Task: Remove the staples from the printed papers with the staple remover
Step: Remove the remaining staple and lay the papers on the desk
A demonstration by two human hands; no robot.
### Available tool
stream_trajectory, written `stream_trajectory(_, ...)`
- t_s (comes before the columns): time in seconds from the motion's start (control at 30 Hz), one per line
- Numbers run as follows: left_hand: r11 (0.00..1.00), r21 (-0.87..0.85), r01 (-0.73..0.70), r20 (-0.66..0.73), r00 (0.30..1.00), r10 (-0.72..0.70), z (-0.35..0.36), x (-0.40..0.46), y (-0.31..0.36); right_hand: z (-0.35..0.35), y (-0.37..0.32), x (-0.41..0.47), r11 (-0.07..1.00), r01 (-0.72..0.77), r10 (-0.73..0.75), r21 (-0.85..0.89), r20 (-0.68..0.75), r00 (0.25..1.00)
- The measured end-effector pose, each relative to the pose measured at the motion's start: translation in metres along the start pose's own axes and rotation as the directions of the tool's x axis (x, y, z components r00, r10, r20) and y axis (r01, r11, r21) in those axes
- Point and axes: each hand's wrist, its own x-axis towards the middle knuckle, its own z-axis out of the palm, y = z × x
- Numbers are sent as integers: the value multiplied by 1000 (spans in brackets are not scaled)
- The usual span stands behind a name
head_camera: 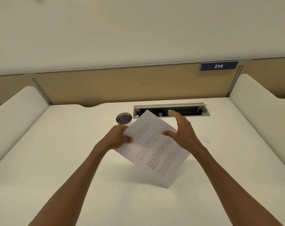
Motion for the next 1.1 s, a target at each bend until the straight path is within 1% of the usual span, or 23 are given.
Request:
stream_trajectory(0.07, 999, 28, -41, 17, 999, 41, -4, 1, 5, -2, -9, 6, 991, -22, 11, 134, 80, 997)
stream_trajectory(0.1, 998, 31, -54, 22, 998, 53, -6, 1, 7, -1, -12, 8, 985, -24, 7, 171, 99, 995)
stream_trajectory(0.17, 997, 31, -67, 22, 998, 66, -11, 2, 9, 3, -15, 7, 981, -9, -6, 192, 77, 997)
stream_trajectory(0.23, 999, 2, -55, -13, 998, 55, -17, 5, 5, 7, -13, 6, 967, -21, 15, 253, 28, 1000)
stream_trajectory(0.3, 996, -89, -22, -93, 996, 14, -25, 7, -1, 9, -6, 5, 939, -74, 83, 336, -13, 996)
stream_trajectory(0.37, 964, -265, -8, -172, 984, -39, -31, 8, -7, 9, 0, 4, 901, -129, 157, 413, -35, 987)
stream_trajectory(0.43, 866, -499, -26, -189, 979, -80, -34, 7, -11, 8, 5, 2, 858, -182, 216, 481, -15, 976)
stream_trajectory(0.47, 811, -585, -33, -192, 976, -99, -32, 7, -12, 8, 5, 1, 838, -201, 232, 506, 2, 973)
stream_trajectory(0.57, 667, -743, -63, -247, 951, -185, -22, 9, -13, 13, 6, -1, 777, -262, 286, 572, 50, 957)
stream_trajectory(0.63, 571, -815, -98, -282, 928, -244, -13, 11, -14, 19, 7, -3, 729, -293, 317, 618, 74, 946)
stream_trajectory(0.7, 517, -847, -121, -304, 910, -283, -4, 13, -17, 26, 8, -5, 695, -317, 337, 645, 98, 937)
stream_trajectory(0.83, 494, -860, -128, -319, 890, -326, 8, 15, -25, 40, 11, -7, 652, -360, 362, 668, 143, 921)
stream_trajectory(0.9, 459, -881, -113, -291, 895, -339, 11, 15, -29, 47, 13, -8, 618, -383, 383, 687, 162, 909)
stream_trajectory(0.97, 427, -901, -78, -236, 915, -329, 17, 13, -35, 54, 17, -11, 570, -410, 417, 712, 179, 891)
stream_trajectory(1.03, 438, -898, -33, -184, 934, -307, 28, 12, -41, 61, 21, -13, 510, -432, 461, 744, 188, 867)
stream_trajectory(1.1, 447, -894, -6, -167, 932, -322, 42, 12, -47, 69, 26, -17, 478, -449, 493, 754, 193, 848)
